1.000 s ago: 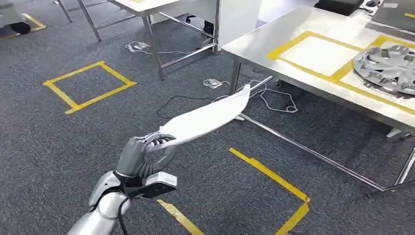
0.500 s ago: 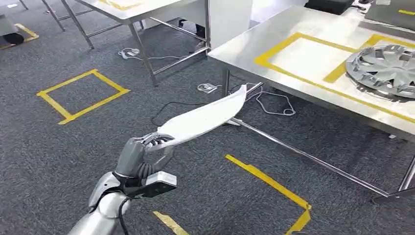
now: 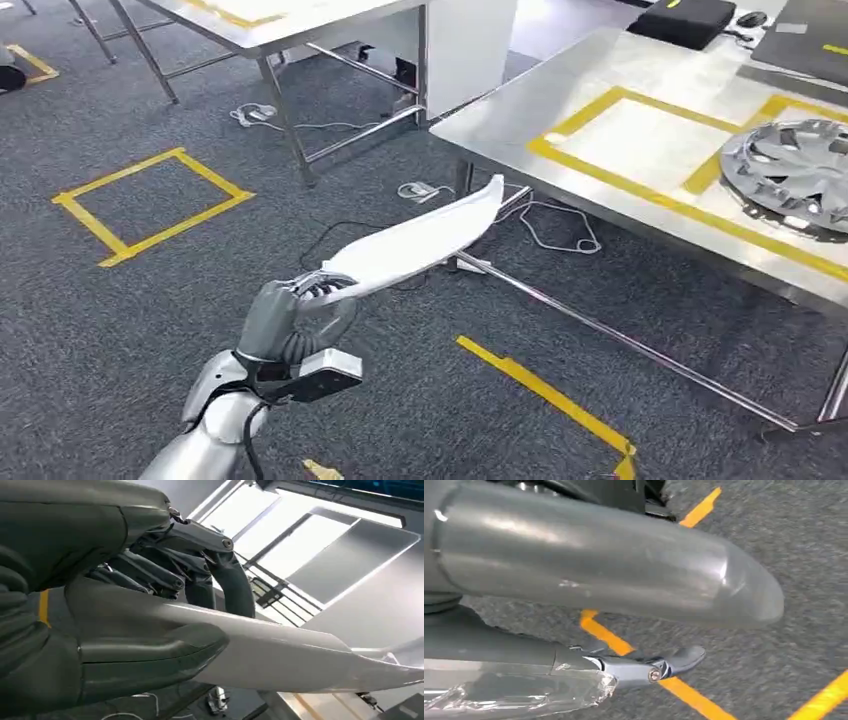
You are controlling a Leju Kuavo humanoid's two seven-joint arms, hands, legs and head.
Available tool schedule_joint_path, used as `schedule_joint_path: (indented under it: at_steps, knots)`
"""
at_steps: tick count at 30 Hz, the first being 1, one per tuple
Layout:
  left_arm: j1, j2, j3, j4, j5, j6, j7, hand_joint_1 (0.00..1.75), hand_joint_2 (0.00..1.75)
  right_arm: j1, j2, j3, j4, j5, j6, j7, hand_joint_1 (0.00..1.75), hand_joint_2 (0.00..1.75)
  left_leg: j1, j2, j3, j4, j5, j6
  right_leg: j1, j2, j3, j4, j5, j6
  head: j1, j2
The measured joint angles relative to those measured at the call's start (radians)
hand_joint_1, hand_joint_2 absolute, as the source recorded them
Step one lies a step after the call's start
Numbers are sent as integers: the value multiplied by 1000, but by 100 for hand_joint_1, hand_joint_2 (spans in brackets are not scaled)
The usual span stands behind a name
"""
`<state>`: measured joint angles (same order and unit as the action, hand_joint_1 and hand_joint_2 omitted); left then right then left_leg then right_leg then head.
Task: Take the parts from the cabinet and place them on the table.
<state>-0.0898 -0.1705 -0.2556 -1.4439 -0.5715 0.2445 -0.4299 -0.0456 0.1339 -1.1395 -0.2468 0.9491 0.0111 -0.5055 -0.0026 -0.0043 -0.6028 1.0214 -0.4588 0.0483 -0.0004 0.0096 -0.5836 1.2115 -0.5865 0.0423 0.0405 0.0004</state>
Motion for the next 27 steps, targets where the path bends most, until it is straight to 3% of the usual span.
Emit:
schedule_joint_path:
  at_steps: [2, 3, 4, 5, 6, 7, 8, 10, 11, 12, 13, 14, 17, 18, 19, 21, 22, 23, 24, 25, 27]
  knots:
    - [4, 0, 0, 1, -1, 0, 0, 159, 175, 4, 0, 0, 0, 1, 0, 0, 0, 0, 0, -1, 19, 0, -22, -1, -4, -1, -84, 81, -71, 6, 1, 0]
    - [5, 0, 1, 2, -2, 0, 0, 159, 175, 6, 0, 0, 0, 2, 0, 0, 0, 0, 0, -1, 33, 0, -33, -2, -6, -2, -103, 78, -76, 9, 2, 0]
    - [5, 0, 1, 2, -4, 0, 0, 159, 175, 8, 0, 0, 0, 2, 0, 0, 0, 0, 0, -2, 49, 0, -45, -3, -8, -2, -107, 45, -57, 12, 1, 0]
    - [5, 0, 1, 2, -5, 0, 0, 159, 175, 9, 0, 0, 0, 2, 0, 0, 0, 0, 0, -3, 71, 0, -61, -6, -10, -2, -96, -25, -6, 11, 1, 0]
    - [5, 0, 1, 2, -6, 0, 0, 159, 175, 10, 0, 0, 0, 3, 0, 0, 0, 0, 0, -1, 90, 0, -74, -9, -10, -5, -83, -94, 55, 9, 1, 0]
    - [5, 0, 1, 3, -6, 0, 0, 159, 175, 13, 0, -1, 0, 3, 0, 1, 0, 0, -1, 3, 95, -2, -91, -13, -9, -22, -80, -165, 160, -2, 3, 0]
    - [6, -1, -1, 6, -9, -1, -1, 159, 175, 11, 0, -2, 0, 5, 1, 3, 0, 0, -3, 6, 115, 3, -98, -20, 2, -40, -88, -158, 138, -7, 0, 0]
    - [4, -2, -2, 6, -18, 0, -3, 159, 175, 8, 0, -3, 0, 8, 2, 5, 0, 0, -3, 11, 124, -1, -107, -33, 9, -31, -72, -169, 143, -31, 2, 0]
    - [3, -3, -6, 6, -24, 0, -7, 159, 175, 7, 0, -3, 0, 11, 2, 5, 0, 0, -3, 14, 126, 0, -104, -37, 8, -26, -67, -169, 141, -35, 3, 0]
    - [0, -3, -10, 6, -26, 0, -8, 159, 175, 5, 0, -4, 0, 12, 2, 5, 0, 0, -4, 16, 117, 17, -99, -43, 1, -17, -58, -178, 141, -38, 2, 0]
    - [0, -4, -11, 6, -27, 0, -9, 159, 175, 4, 0, -5, 0, 14, 2, 6, 0, 0, -3, 12, 86, 70, -84, -48, -2, -11, -47, -186, 140, -41, 0, 0]
    - [-1, -4, -11, 6, -29, 1, -10, 159, 175, 2, 0, -5, 0, 14, 2, 5, 0, 0, -1, 11, 47, 134, -88, -52, -3, -5, -38, -190, 135, -48, -2, 0]
    - [1, -1, -11, 8, -30, 1, -10, 159, 175, 1, 0, -6, 0, 15, 3, 6, 0, 0, 7, 11, -71, 288, -195, -63, -3, 20, -16, -190, 115, -56, 0, 0]
    - [2, -1, -11, 8, -30, 1, -10, 159, 175, 1, 0, -6, 0, 15, 3, 6, 0, 0, 8, 11, -92, 292, -201, -63, -3, 31, -8, -190, 109, -55, -1, 0]
    - [2, -1, -11, 8, -30, 1, -10, 159, 175, 1, 0, -6, 0, 15, 3, 6, 0, 0, 9, 10, -94, 264, -169, -63, -3, 43, 2, -190, 103, -54, -1, 0]
    - [1, -1, -11, 8, -30, 1, -10, 159, 175, 1, 0, -6, 0, 15, 3, 6, 0, 0, 13, -2, -53, 124, -36, -60, -4, 68, 23, -190, 91, -49, -1, 0]
    - [1, -1, -11, 8, -30, 1, -10, 159, 175, 1, 0, -6, 0, 15, 3, 6, 0, 0, 17, -32, -31, 49, 24, -61, -5, 78, 28, -190, 85, -45, -1, 0]
    - [0, 0, -11, 10, -30, 1, -10, 159, 175, -2, 0, -6, 0, 15, 3, 6, 0, 0, 18, -61, -31, 41, -11, -57, -5, 88, 28, -188, 83, -39, 0, 0]
    - [0, 0, -11, 10, -36, 1, -11, 159, 175, -4, 0, -6, 0, 15, 3, 7, 0, 0, 16, -60, -28, 22, -20, -54, -7, 98, 19, -186, 81, -32, -6, 0]
    - [3, 0, -12, 10, -42, 3, -11, 159, 175, -3, 0, -6, 0, 16, 3, 8, 0, 0, 16, -57, -27, 22, 1, -50, -9, 105, 18, -187, 76, -23, -3, 0]
    - [-2, -3, -19, 11, -50, 7, -12, 159, 175, 2, 0, -6, 0, 19, 3, 8, 0, 0, 19, -39, -17, 16, 0, -38, -11, 119, 11, -192, 70, -11, -4, 0]
